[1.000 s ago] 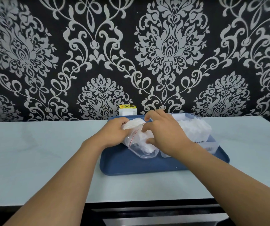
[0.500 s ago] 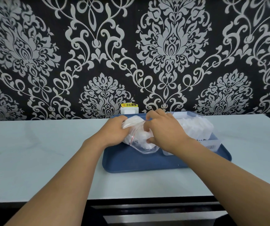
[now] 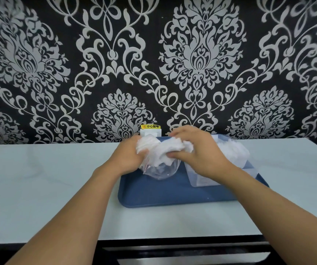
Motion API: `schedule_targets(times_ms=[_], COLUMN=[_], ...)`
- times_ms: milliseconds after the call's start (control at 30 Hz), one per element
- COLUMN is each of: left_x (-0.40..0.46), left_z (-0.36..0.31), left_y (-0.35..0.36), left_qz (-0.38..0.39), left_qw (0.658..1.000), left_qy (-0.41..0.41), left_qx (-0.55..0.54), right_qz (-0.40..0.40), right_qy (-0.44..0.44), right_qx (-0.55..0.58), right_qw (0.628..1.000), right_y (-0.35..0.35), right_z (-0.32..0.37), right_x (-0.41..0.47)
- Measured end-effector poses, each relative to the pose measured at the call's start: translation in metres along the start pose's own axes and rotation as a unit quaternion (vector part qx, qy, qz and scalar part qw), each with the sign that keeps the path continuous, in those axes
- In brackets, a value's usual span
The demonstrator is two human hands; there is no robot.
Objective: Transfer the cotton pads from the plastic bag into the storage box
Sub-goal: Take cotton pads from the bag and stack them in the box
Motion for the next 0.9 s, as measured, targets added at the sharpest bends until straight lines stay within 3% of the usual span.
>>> schedule_targets(times_ms=[67,133,200,233,333,500,633,700,800,900], left_x=[-0.005,-0.013,-0.025,-0.030,-0.036,-0.025,-0.028,-0.027,-0.020,-0.015], left_z=[-0.008,-0.017,-0.039,-0.057,-0.112,-0.126,-0.153,-0.158,-0.152,-0.146], left_y=[-0.004,-0.022,-0.038,-0.036,-0.002,0.026,0.033,0.038,0.044,0.056], left_qz=[0.007,-0.068,-0.166,-0.179,-0.130,-0.191,-0.194,-0.203,-0.203,-0.195], left_qw=[0.999,0.988,0.958,0.937,0.884,0.890,0.927,0.924,0.911,0.897], left_qy=[-0.009,-0.034,0.015,0.050,0.092,0.101,0.211,0.220,0.175,0.128], left_qx=[-0.053,-0.131,-0.234,-0.294,-0.440,-0.401,-0.244,-0.237,-0.313,-0.375], right_qz=[-0.026,-0.035,-0.048,-0.054,-0.049,-0.052,-0.108,-0.138,-0.170,-0.165], right_qy=[0.046,0.096,0.137,0.147,0.149,0.163,0.226,0.238,0.256,0.267], right_qx=[0.129,0.247,0.347,0.390,0.485,0.540,0.613,0.604,0.572,0.519], right_qw=[0.990,0.964,0.927,0.907,0.860,0.824,0.749,0.748,0.761,0.795], right_y=[-0.016,-0.021,-0.019,-0.017,-0.005,-0.003,-0.003,-0.007,-0.018,-0.023], right_z=[-0.011,-0.025,-0.035,-0.033,-0.015,-0.001,-0.023,-0.032,-0.039,-0.041], right_x=[-0.007,-0.014,-0.018,-0.018,-0.015,-0.019,-0.027,-0.031,-0.037,-0.038])
Point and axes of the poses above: each hand's wrist, its own x-axis towards the middle knuckle, its own y-axis out of the palm, z = x × y, the point moved 8 cm from there along x, towards the middle knuckle, and after that the axes turned 8 degrees about z, right-handed, at the moved point
